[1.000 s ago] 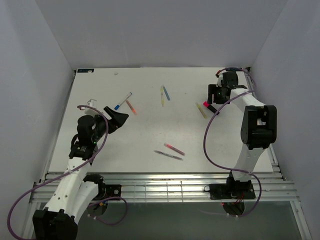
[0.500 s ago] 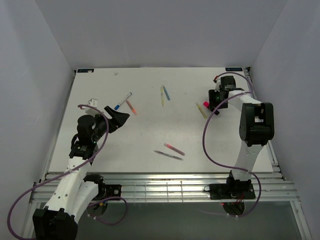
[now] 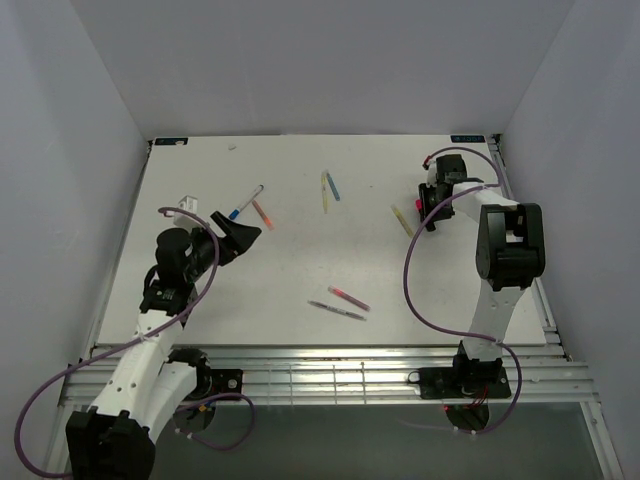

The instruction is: Open the pen caps

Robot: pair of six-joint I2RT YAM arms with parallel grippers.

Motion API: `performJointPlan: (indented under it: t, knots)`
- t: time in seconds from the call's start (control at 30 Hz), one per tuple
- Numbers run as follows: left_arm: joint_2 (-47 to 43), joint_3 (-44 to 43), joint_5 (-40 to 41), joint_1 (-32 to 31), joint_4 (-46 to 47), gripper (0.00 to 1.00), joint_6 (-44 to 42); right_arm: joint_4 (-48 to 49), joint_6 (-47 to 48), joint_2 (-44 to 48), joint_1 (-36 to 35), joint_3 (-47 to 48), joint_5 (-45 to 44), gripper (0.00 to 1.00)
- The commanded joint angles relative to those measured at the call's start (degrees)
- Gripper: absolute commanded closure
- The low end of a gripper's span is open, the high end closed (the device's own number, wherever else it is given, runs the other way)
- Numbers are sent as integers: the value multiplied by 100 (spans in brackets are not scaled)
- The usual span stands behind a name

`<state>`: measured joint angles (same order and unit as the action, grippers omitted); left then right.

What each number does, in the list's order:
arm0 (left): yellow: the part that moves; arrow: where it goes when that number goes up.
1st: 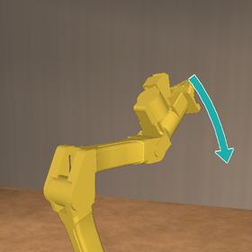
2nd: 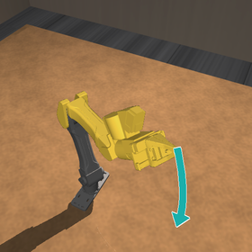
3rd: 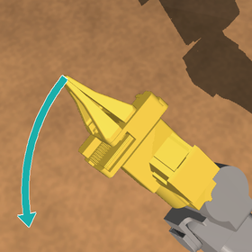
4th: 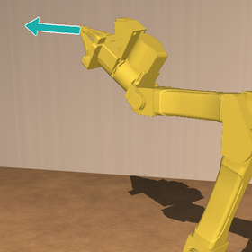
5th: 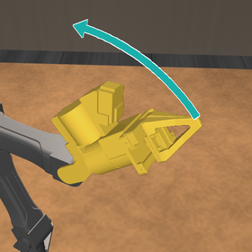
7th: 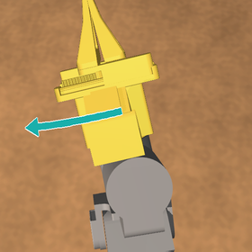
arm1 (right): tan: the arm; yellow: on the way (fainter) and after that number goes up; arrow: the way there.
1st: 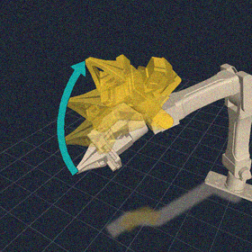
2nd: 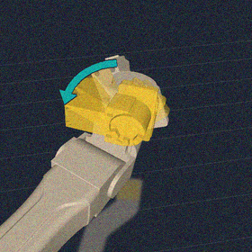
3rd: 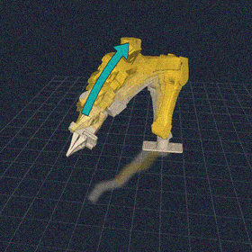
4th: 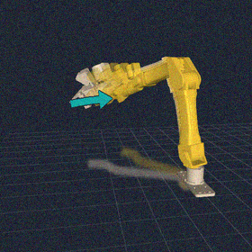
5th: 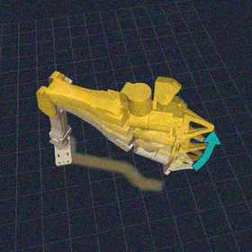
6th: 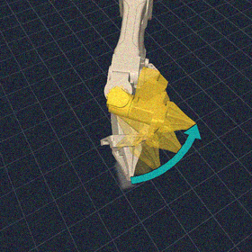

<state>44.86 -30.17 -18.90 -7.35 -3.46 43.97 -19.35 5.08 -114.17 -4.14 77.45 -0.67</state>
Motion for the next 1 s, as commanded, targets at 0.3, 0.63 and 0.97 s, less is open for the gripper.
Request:
performJointPlan:
  t: [0.3,0.63,0.97]
  knots:
    - [1251,-436,-1193,-55,671,24,42,160,-235,149,-104,-318,426,92]
    - [3113,-1745,-1574,-906,1120,29,-63,239,-991,1432,-701,-687,1121,92]
    - [4749,-2888,-1582,-1435,1216,30,33,327,-1237,2592,-2011,-1575,1420,92]
